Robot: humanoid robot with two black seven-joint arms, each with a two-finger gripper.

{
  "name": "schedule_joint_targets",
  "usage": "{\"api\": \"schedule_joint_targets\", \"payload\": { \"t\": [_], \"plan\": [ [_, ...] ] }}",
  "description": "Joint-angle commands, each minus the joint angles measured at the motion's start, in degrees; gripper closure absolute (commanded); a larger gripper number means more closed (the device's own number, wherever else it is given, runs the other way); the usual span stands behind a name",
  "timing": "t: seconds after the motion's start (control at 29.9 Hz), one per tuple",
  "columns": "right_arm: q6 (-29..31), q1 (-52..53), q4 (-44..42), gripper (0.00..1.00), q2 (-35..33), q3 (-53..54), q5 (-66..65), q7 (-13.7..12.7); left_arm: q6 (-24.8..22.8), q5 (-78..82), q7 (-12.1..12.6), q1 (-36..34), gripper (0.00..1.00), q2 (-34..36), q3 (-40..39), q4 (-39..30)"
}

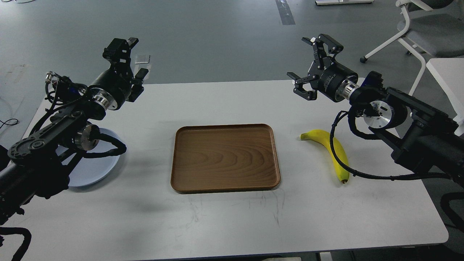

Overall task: Place banana on plate with both arms
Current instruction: 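Grip the edge of the light blue plate with the left gripper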

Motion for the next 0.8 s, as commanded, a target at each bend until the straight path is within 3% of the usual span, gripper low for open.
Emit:
{"api": "schedule_joint_targets", "payload": {
  "t": [0.0,0.1,0.17,0.3,0.53,0.63,0.77],
  "plan": [
    [0.05,-0.17,-0.02,0.00,-0.31,0.30,-0.01,0.19,7.38,18.56,-0.48,3.24,0.01,6.44,2.23,-6.21],
    [0.05,-0.70,-0.11,0.00,-0.40,1.09,-0.10,0.28,9.23,24.10,-1.45,4.21,0.01,10.14,6.36,-6.57],
    [0.05,-0.79,-0.11,0.00,-0.40,1.44,-0.10,0.28,10.81,29.45,-5.82,4.39,0.01,16.00,14.15,-6.57],
    [0.05,-0.88,-0.11,0.00,-0.40,1.44,-0.18,0.28,14.84,33.60,-8.92,4.04,0.01,22.69,22.16,-5.61],
    [-0.12,-0.88,-0.20,0.00,-0.13,1.44,-0.27,0.28,16.96,33.35,-10.47,6.31,0.01,23.51,26.31,8.71],
    [-0.12,-0.88,-0.20,0.00,-0.31,1.44,-0.27,0.28,21.96,33.35,-10.47,9.39,0.01,23.42,29.21,12.05],
    [-0.12,-0.88,-0.11,0.00,-0.40,1.18,-0.36,0.28,20.93,31.33,-10.47,9.75,0.01,22.02,31.68,14.17]
  ]
}}
